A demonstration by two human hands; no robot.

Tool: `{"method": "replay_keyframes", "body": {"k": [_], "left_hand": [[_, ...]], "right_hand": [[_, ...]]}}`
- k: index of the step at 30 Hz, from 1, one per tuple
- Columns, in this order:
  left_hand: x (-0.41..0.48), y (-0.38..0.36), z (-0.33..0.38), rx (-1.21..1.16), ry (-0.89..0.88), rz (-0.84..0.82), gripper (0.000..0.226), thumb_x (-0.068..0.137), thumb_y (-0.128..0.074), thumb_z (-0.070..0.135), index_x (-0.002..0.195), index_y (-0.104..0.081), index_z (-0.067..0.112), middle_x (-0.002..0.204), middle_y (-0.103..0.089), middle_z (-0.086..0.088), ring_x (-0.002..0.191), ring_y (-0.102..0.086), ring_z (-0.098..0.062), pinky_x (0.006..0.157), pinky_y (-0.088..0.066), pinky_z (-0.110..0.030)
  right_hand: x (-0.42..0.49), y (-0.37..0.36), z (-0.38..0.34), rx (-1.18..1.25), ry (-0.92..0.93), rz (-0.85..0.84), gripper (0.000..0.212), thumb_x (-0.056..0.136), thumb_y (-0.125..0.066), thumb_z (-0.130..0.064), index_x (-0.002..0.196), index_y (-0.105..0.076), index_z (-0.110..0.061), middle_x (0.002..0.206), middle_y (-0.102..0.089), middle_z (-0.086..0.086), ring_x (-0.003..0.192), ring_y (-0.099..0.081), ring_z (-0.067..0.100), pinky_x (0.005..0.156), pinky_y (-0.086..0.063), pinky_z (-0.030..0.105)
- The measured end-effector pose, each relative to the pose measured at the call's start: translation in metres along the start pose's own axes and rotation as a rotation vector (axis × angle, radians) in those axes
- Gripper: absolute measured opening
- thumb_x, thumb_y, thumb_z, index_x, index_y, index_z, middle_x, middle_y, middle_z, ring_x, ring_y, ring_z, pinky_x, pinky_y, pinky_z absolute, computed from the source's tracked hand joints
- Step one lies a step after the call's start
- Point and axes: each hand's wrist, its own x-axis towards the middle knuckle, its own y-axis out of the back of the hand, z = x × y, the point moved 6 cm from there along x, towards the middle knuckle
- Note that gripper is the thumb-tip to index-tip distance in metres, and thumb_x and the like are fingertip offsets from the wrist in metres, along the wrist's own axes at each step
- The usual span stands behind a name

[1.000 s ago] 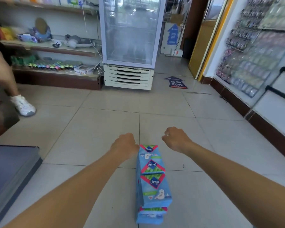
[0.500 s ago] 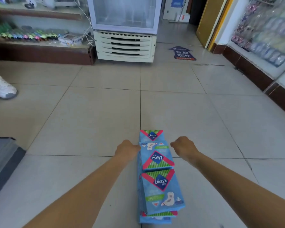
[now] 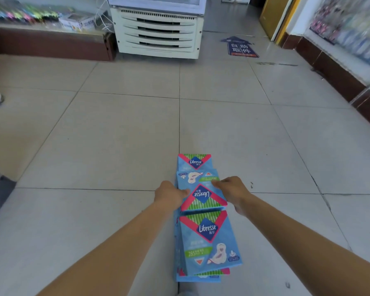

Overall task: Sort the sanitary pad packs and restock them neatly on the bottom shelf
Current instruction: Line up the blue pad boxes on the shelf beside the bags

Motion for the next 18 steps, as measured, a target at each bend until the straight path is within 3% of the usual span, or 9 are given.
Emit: {"method": "replay_keyframes", "body": {"k": [6,11,15,18], "left_hand": [[0.001,0.002,0.002,0.084,-0.033,0.058,0.044,0.083,-0.07,0.034,0.109,-0.061,0.001,0.111,-0.067,-0.015,0.1,-0.065,-0.03,0.078,-0.052,-0.032],[-0.004,0.006,0.011,0.122,-0.057,0.08,0.042,0.085,-0.068,0.032,0.114,-0.058,0.002,0.116,-0.064,-0.014,0.105,-0.063,-0.028,0.086,-0.052,-0.033],[-0.013,0.021,0.018,0.076,-0.072,0.1,0.043,0.084,-0.069,0.031,0.114,-0.059,0.002,0.115,-0.065,-0.014,0.103,-0.064,-0.028,0.077,-0.05,-0.03],[-0.031,0.047,0.03,0.01,-0.112,0.146,0.039,0.082,-0.071,0.028,0.108,-0.061,0.001,0.111,-0.067,-0.015,0.099,-0.065,-0.029,0.08,-0.052,-0.033]], "right_hand": [[0.0,-0.006,0.002,-0.032,0.023,0.027,0.019,0.087,-0.068,-0.02,0.076,-0.055,-0.01,0.097,-0.071,0.019,0.091,-0.07,0.033,0.087,-0.055,0.048],[-0.006,-0.004,-0.006,0.029,0.011,0.053,0.018,0.084,-0.071,-0.014,0.077,-0.055,-0.01,0.097,-0.071,0.02,0.09,-0.07,0.033,0.086,-0.055,0.05],[-0.019,-0.002,-0.025,0.049,0.049,0.064,0.017,0.084,-0.071,-0.013,0.078,-0.055,-0.011,0.095,-0.07,0.017,0.089,-0.07,0.031,0.086,-0.056,0.049],[-0.039,-0.004,-0.05,0.087,0.117,0.043,0.012,0.084,-0.071,-0.009,0.087,-0.059,-0.007,0.093,-0.07,0.016,0.084,-0.07,0.03,0.084,-0.057,0.046]]}}
